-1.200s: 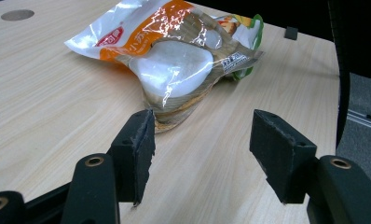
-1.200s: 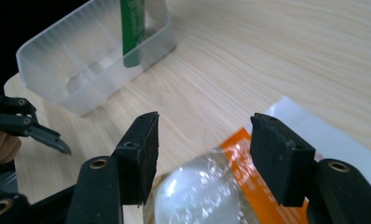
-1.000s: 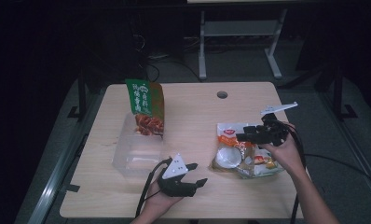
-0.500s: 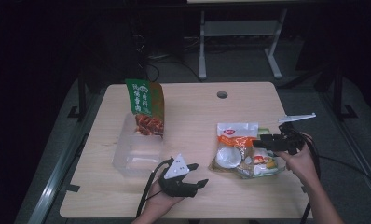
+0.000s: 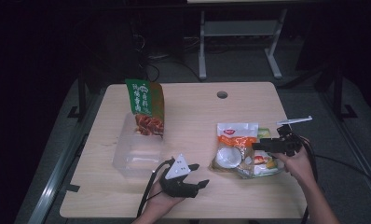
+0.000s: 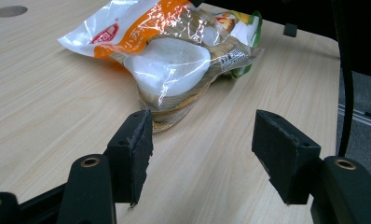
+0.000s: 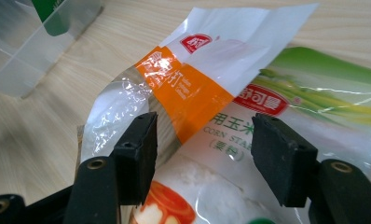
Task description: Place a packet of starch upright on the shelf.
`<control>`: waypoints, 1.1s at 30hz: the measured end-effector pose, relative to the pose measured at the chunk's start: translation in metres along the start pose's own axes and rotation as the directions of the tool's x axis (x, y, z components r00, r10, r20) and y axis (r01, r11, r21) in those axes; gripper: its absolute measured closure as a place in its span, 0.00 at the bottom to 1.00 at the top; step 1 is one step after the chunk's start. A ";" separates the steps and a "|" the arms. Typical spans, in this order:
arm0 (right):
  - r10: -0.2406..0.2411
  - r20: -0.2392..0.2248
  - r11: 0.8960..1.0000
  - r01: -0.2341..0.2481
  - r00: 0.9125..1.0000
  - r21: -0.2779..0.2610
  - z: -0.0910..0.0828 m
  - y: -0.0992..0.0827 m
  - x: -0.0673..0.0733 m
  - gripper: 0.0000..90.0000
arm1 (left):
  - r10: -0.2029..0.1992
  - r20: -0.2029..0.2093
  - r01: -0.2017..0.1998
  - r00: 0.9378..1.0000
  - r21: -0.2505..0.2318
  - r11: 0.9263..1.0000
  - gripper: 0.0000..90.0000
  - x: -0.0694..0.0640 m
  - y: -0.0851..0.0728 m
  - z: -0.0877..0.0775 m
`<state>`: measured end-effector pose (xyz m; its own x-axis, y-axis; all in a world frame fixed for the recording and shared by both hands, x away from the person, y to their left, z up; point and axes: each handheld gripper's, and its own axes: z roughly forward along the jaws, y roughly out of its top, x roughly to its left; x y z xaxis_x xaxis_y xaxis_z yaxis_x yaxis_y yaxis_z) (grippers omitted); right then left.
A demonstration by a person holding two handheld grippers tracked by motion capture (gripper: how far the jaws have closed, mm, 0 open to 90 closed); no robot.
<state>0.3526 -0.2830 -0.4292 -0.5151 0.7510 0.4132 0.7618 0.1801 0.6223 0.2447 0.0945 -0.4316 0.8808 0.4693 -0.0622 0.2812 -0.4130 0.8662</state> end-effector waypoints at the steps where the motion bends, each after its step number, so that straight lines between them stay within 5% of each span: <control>1: 0.000 0.000 1.000 0.000 1.000 0.000 0.000 0.000 0.000 0.46 | -0.002 0.000 0.002 1.000 0.001 1.000 0.42 0.000 0.000 0.000; 7: 0.016 -0.015 0.999 -0.016 1.000 0.031 0.016 0.006 0.003 0.56 | -0.009 0.005 0.009 1.000 0.005 1.000 0.42 0.000 0.000 0.001; 12: 0.038 -0.038 0.997 -0.035 0.999 0.065 0.029 0.010 0.008 0.74 | -0.019 0.003 0.019 1.000 0.002 1.000 0.41 0.001 0.000 0.000; 18: 0.040 -0.060 0.997 -0.036 0.997 0.063 0.031 0.012 0.012 0.93 | -0.020 0.003 0.020 1.000 0.002 1.000 0.41 0.002 0.000 0.000; 23: 0.021 -0.056 0.998 -0.018 0.998 0.056 0.030 0.013 0.019 0.99 | -0.025 0.000 0.025 1.000 0.000 1.000 0.41 0.002 0.000 0.000; 31: -0.055 -0.138 0.998 0.049 0.989 -0.045 0.014 0.012 0.041 0.99 | -0.033 -0.002 0.033 0.999 0.000 0.999 0.40 0.004 0.000 0.001; 33: -0.109 -0.185 0.991 0.093 0.977 -0.093 0.006 0.009 0.055 1.00 | -0.040 0.000 0.040 0.999 0.005 0.999 0.38 0.005 0.000 0.003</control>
<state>0.3335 -0.2366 -0.4045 -0.6583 0.5968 0.4588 0.6710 0.1890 0.7170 0.2501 0.0951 -0.4334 0.8688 0.4856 -0.0971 0.3184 -0.3976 0.8606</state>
